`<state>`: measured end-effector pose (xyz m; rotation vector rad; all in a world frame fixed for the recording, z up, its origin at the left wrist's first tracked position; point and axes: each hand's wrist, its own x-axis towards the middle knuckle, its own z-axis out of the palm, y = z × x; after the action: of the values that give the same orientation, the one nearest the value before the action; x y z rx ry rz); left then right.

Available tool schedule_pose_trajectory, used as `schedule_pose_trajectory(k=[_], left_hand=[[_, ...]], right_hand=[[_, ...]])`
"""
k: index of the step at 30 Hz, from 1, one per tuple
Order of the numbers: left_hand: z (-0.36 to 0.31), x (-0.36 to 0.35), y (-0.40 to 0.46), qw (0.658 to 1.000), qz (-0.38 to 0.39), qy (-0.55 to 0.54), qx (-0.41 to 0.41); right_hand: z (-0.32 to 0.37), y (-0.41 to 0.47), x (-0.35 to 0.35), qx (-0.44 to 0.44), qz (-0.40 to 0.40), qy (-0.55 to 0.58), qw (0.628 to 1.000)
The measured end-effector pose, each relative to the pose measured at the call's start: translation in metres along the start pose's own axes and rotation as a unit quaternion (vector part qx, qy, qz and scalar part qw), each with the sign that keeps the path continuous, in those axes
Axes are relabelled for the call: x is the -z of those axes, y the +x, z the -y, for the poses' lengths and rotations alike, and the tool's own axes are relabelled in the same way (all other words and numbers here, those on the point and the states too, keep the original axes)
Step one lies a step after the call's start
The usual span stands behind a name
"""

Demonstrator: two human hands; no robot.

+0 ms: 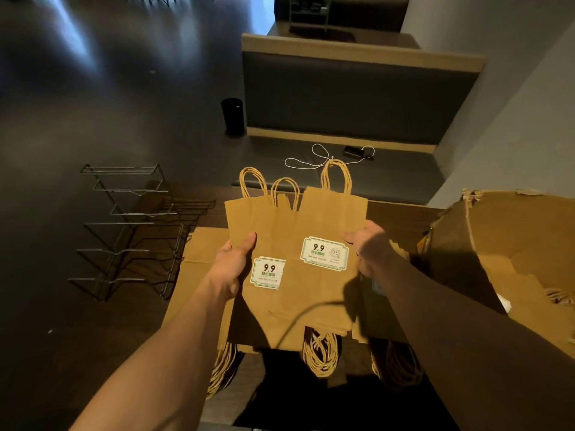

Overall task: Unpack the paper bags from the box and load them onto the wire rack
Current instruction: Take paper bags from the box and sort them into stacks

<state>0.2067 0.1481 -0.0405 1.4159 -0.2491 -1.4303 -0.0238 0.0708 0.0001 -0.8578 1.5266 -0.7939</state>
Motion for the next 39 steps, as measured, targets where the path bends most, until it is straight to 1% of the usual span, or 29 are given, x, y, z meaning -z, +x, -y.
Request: schedule_pose_trajectory(k=[3,6,8,10,12,13,16,18,21,23,25,28,31,33,36,39], left_hand=[[0.004,-0.009,0.005,0.999,-0.019,0.013,-0.025],[0.001,-0.021,0.006,0.998,-0.044,-0.022,-0.044],[-0.001,-0.03,0.005,0.998,-0.045,-0.022,-0.048],[-0.001,-0.04,0.004,0.999,-0.041,0.0,-0.034],[0.001,-0.047,0.003,0.999,-0.042,0.016,-0.022],[0.002,-0.049,0.002,0.999,-0.041,0.028,-0.017],[0.008,-0.053,-0.002,0.996,-0.027,0.083,-0.004],[0.012,-0.049,0.001,0.996,-0.01,0.092,0.0],[0.01,-0.037,0.003,0.995,-0.023,0.092,-0.022],[0.008,-0.028,0.007,0.991,-0.04,0.12,-0.035],[0.004,-0.024,0.006,0.987,-0.046,0.15,-0.046],[-0.001,-0.026,0.009,0.982,-0.05,0.165,-0.079],[-0.002,-0.027,0.011,0.978,-0.059,0.176,-0.094],[0.002,-0.028,0.011,0.978,-0.054,0.177,-0.092],[0.01,-0.032,0.012,0.982,-0.048,0.165,-0.076],[0.017,-0.04,0.015,0.981,-0.05,0.181,-0.049]], right_hand=[[0.0,-0.005,-0.01,-0.046,0.029,0.019,0.998],[-0.001,-0.006,-0.014,-0.067,0.077,0.06,0.993],[-0.001,-0.006,-0.015,-0.058,0.094,0.034,0.993],[-0.005,-0.003,-0.02,-0.043,0.103,0.0,0.994],[-0.006,-0.006,-0.024,-0.02,0.077,-0.03,0.996],[-0.008,-0.005,-0.025,-0.012,0.075,-0.022,0.997],[-0.007,-0.012,-0.022,-0.022,0.059,0.006,0.998],[-0.008,-0.011,-0.014,-0.035,0.059,0.02,0.997],[-0.005,-0.01,0.005,-0.057,0.02,0.042,0.997],[-0.004,-0.007,0.016,-0.059,-0.006,0.012,0.998],[-0.007,0.002,0.022,-0.05,-0.01,-0.017,0.999],[-0.008,0.008,0.032,-0.073,-0.028,-0.045,0.996],[-0.002,0.012,0.047,-0.085,-0.059,-0.01,0.995],[0.001,0.02,0.061,-0.093,-0.09,-0.029,0.991],[0.002,0.024,0.076,-0.104,-0.117,-0.004,0.988],[0.008,0.02,0.085,-0.08,-0.148,-0.009,0.986]])
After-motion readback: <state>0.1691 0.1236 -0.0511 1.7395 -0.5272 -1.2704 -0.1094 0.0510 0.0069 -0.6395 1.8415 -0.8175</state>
